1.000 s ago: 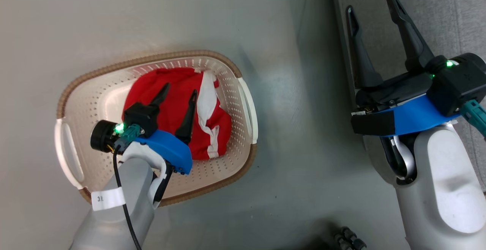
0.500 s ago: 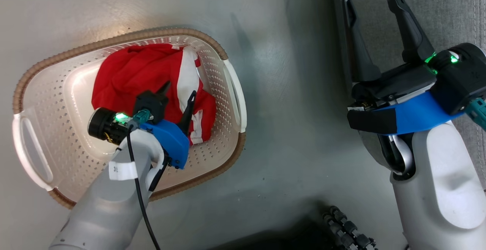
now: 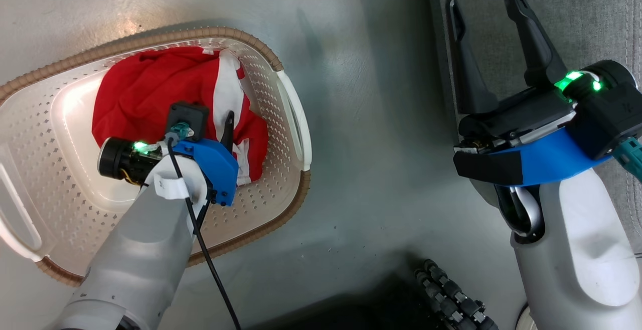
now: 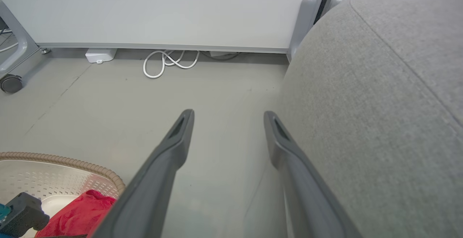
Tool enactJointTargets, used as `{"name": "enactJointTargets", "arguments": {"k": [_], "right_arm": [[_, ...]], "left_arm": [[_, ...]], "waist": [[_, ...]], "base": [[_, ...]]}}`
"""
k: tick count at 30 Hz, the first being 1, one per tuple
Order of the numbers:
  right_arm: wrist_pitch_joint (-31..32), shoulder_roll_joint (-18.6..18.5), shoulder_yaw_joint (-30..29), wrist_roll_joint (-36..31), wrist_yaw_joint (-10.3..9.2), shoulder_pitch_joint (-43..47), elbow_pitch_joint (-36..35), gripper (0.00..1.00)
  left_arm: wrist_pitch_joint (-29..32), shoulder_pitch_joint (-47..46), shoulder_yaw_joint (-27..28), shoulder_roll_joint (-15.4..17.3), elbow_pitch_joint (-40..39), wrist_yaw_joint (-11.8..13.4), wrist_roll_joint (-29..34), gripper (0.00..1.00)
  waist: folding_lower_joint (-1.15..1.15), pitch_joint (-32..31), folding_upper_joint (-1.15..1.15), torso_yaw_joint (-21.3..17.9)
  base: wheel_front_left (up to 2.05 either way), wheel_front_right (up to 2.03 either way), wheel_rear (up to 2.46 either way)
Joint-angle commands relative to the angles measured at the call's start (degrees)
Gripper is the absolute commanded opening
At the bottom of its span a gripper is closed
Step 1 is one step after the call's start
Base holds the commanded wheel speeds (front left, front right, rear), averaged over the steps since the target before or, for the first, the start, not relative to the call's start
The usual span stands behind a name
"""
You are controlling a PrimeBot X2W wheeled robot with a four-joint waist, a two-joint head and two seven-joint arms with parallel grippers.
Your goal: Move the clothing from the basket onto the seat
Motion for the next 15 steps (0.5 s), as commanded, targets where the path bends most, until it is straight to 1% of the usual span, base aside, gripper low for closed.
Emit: {"name": "enactJointTargets", "arguments": {"k": [1, 7, 9, 11, 12, 13, 14, 15], "right_arm": [[-0.33, 0.06, 0.19, 0.54, 0.01, 0.37, -0.32, 1.0], [-0.32, 0.06, 0.91, 0.79, 0.01, 0.67, -0.56, 1.0], [-0.19, 0.06, 0.96, 0.77, 0.01, 0.77, -0.72, 1.0], [-0.07, 0.06, 0.8, 0.62, 0.01, 0.94, -0.9, 1.0], [-0.04, 0.06, 0.69, 0.56, 0.01, 1.01, -0.99, 1.0], [0.05, 0.06, 0.57, 0.51, 0.01, 1.09, -1.13, 1.0], [0.1, 0.06, 0.49, 0.47, 0.01, 1.18, -1.21, 1.0], [0.18, 0.06, 0.42, 0.46, 0.01, 1.31, -1.29, 1.0]], "left_arm": [[0.36, -1.17, 0.46, -0.18, 0.64, 0.49, -0.64, 1.0], [2.12, -2.37, 2.03, -1.37, 4.26, 3.22, -2.59, 1.0], [3.07, -2.54, 2.1, -1.78, 5.1, 3.67, -2.98, 1.0], [4.18, -2.62, 1.98, -2.1, 5.81, 3.35, -3.32, 1.0], [4.57, -2.81, 1.71, -2.15, 6.09, 3.41, -3.12, 0.86], [4.88, -3.0, 1.52, -2.22, 6.29, 3.37, -3.0, 0.32], [5.17, -3.11, 1.42, -2.37, 6.45, 3.1, -3.04, 0.0], [5.4, -3.17, 1.36, -2.52, 6.53, 2.82, -3.18, 0.0]], "waist": [[-0.01, 0.2, 0.0, -0.15], [-0.01, 0.56, 0.0, -0.56], [-0.01, 0.48, 0.0, -0.62], [-0.01, 0.4, 0.0, -0.63], [-0.01, 0.39, 0.0, -0.61], [-0.01, 0.38, 0.0, -0.56], [-0.01, 0.39, 0.0, -0.5], [-0.01, 0.39, 0.0, -0.45]], "base": [[0.0, 0.0, 0.0], [0.0, 0.0, 0.0], [0.0, 0.0, 0.0], [0.0, 0.0, 0.0], [0.0, 0.0, 0.0], [0.0, 0.0, 0.0], [0.0, 0.0, 0.0], [0.0, 0.0, 0.0]]}}
